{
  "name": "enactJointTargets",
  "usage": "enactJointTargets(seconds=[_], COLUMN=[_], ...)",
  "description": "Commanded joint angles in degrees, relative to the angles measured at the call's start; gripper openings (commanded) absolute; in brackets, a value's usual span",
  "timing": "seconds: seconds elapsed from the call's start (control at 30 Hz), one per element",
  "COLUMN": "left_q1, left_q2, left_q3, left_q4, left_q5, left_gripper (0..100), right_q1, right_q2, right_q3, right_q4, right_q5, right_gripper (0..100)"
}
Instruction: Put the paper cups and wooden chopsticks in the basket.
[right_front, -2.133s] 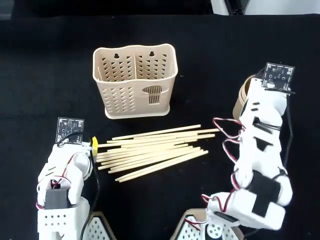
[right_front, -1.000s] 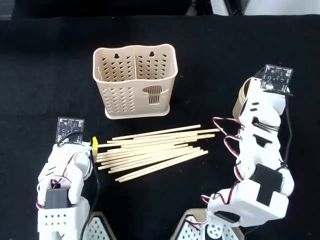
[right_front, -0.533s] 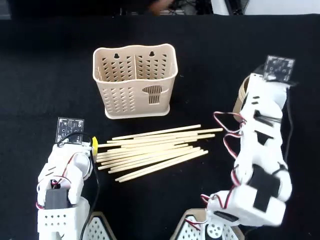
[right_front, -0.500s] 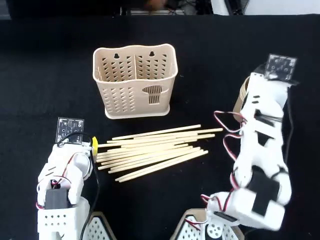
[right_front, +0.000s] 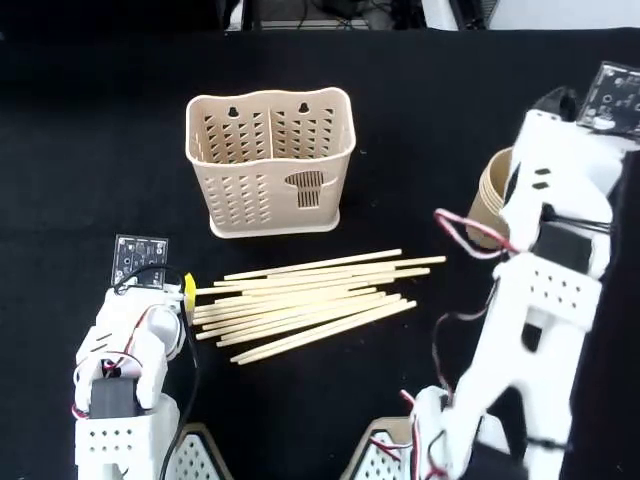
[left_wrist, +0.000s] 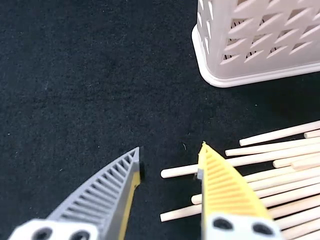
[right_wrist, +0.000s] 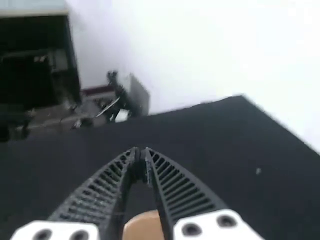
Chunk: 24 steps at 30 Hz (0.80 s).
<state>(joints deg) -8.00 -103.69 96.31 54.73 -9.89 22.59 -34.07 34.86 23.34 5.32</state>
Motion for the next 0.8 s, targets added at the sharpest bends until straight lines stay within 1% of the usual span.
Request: enactJointTargets(seconds=[0.0, 0.17, 0.3, 0.4, 0.47, 0.57, 0.77], left_q1=[-0.22, -0.22, -0.22, -0.22, -0.22, -0.22, -0.22], left_q2=[-0.44, -0.44, -0.44, -0.44, -0.44, -0.44, -0.44], left_q3=[1.01, 1.01, 1.01, 1.01, 1.01, 1.01, 1.01], left_q4=[0.44, 0.44, 0.44, 0.44, 0.44, 0.44, 0.44], left_q5=[0.18, 0.18, 0.18, 0.18, 0.18, 0.18, 0.18], left_gripper=[20, 20, 20, 20, 20, 20, 20], right_q1=[-2.99, -7.56, -12.66, -18.20, -22.77, -29.45, -36.66], right_q2=[-6.55, -13.76, -18.95, -21.05, -21.58, -20.97, -20.97], right_q3=[-3.12, -2.95, -2.86, -2.24, 0.31, 8.31, 28.35], right_q4=[9.58, 20.13, 29.27, 36.84, 40.00, 38.86, 24.70], right_q5=[-0.18, -0.18, -0.18, -0.18, -0.18, -0.18, -0.18], right_gripper=[1.6, 1.6, 1.6, 1.6, 1.6, 1.6, 1.6])
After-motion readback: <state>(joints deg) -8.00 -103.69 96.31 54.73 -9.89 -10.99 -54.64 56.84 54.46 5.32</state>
